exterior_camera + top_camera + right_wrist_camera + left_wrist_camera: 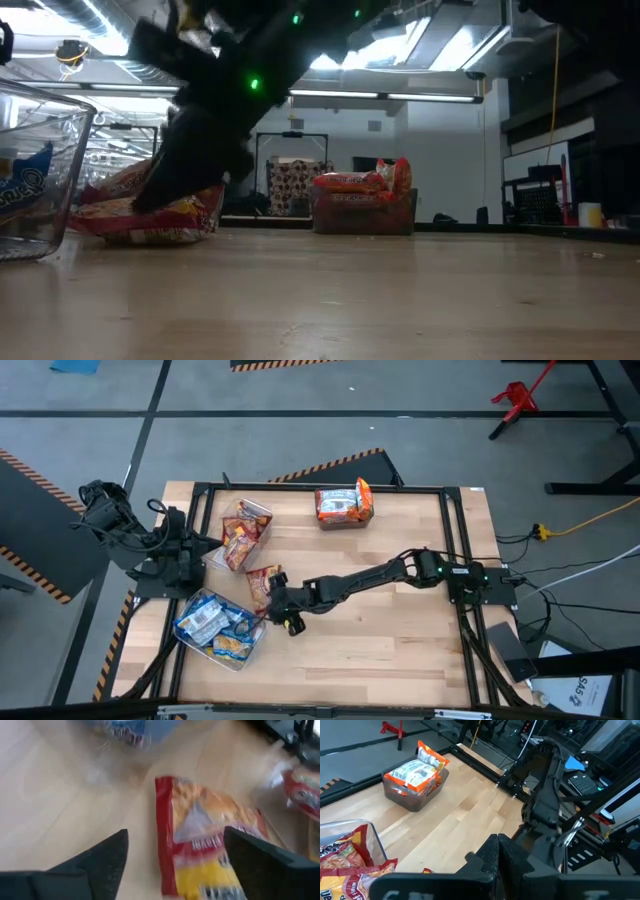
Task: Sort Maruchan noodles
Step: Put the red noodle into the top transparent bin
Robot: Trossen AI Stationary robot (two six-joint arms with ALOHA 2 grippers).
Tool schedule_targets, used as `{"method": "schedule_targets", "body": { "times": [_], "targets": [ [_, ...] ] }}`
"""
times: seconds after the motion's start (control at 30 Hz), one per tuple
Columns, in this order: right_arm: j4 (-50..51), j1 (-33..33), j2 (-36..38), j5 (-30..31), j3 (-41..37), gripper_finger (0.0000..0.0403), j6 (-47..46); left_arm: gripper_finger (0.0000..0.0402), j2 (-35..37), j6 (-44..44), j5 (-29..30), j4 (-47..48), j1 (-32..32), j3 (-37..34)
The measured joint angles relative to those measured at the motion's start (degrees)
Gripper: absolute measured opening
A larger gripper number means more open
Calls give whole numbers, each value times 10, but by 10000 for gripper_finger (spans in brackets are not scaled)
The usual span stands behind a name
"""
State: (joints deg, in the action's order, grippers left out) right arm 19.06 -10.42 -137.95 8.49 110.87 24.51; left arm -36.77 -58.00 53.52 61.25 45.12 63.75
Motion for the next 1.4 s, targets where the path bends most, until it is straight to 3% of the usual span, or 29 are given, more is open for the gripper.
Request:
{"method": "schedule_targets", "body": {
  "times": [0.17,0.37,0.53,0.83,1.0,1.23,1.4],
  "targets": [
    [-10,0,-29,46,0,349,2,0,0,0,2,0,0,0],
    [-18,0,-37,105,1,336,1,0,0,-3,10,0,0,0],
    [-14,0,-38,154,1,274,1,0,0,-4,11,0,0,0],
    [26,-11,-37,183,7,107,-20,0,0,-4,13,0,0,0],
    [102,-26,-36,162,55,19,-23,0,0,-3,13,0,0,0],
    [208,-30,-35,142,162,2,-50,0,0,0,13,0,0,0],
    [274,-21,-30,167,242,1,-48,0,0,1,13,0,0,0]
  ]
}}
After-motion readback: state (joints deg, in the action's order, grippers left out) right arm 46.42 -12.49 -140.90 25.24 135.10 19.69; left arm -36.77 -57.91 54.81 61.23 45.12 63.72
